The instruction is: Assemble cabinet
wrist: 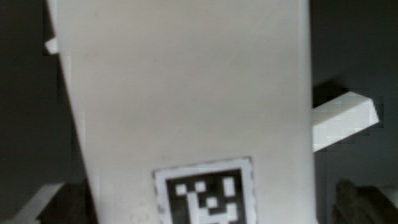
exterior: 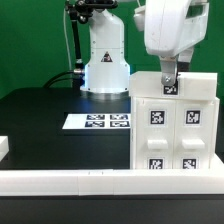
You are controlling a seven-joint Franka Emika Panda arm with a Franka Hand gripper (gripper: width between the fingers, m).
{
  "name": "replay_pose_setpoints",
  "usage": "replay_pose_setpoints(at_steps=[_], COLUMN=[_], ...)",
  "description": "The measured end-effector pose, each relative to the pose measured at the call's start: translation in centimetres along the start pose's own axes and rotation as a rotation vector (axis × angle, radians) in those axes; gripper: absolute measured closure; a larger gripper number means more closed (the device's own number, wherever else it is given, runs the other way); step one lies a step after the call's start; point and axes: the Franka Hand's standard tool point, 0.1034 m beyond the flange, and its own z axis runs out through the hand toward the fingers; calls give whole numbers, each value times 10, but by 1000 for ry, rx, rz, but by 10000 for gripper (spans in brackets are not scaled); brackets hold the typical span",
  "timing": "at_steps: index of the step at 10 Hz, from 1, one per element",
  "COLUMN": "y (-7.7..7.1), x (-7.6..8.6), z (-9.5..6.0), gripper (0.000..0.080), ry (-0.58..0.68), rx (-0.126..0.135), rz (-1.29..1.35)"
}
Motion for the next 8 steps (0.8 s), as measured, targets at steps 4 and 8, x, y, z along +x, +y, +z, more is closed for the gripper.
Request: replay_pose_setpoints(at_steps=[4,8], y=[0,2], x=[0,-4], z=[0,0], gripper=[248,248], ry=[0,27], rx=[0,35], rz=[164,607])
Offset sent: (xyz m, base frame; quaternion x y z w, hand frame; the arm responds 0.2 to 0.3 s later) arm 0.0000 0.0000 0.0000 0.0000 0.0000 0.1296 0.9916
